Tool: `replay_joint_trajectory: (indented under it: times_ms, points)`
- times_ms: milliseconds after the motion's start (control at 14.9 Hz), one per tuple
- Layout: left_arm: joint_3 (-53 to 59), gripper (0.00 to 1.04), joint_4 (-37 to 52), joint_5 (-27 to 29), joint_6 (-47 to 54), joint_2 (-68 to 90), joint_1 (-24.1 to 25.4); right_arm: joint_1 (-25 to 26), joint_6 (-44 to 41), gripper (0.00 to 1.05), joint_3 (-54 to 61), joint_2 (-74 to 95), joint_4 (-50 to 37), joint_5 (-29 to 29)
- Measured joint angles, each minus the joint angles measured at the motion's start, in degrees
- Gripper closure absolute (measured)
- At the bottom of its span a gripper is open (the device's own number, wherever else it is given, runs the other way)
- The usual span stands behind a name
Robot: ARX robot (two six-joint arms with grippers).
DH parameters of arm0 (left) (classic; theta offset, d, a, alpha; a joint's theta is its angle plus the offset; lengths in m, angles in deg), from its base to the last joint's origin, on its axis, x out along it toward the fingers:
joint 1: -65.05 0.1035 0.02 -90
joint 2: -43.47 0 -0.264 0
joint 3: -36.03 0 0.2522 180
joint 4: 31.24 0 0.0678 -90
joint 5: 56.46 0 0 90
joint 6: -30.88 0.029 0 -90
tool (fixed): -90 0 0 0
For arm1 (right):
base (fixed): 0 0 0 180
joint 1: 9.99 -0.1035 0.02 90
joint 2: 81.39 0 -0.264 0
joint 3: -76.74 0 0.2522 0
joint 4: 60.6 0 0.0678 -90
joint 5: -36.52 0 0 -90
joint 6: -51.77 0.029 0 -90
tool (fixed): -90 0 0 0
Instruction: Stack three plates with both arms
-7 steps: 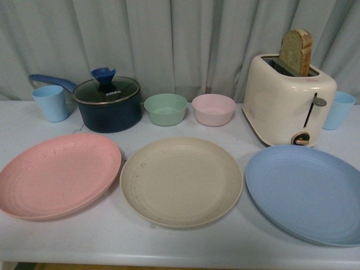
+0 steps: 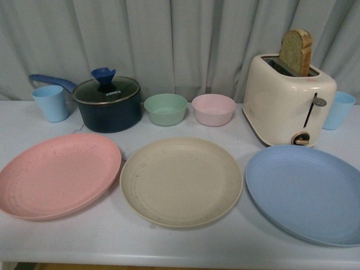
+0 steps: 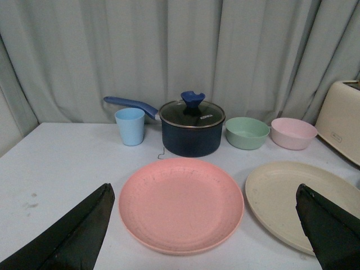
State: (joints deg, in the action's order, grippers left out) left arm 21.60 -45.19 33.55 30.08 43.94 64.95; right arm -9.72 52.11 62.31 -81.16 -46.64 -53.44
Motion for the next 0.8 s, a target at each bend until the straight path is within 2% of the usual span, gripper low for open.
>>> replay_joint_trajectory:
  times_ms: [803]
  points:
    - [0.0, 0.07, 0.0, 0.0, 0.0, 0.0, 0.0, 0.0, 0.0, 0.06, 0.0, 0.0, 0.0, 0.0]
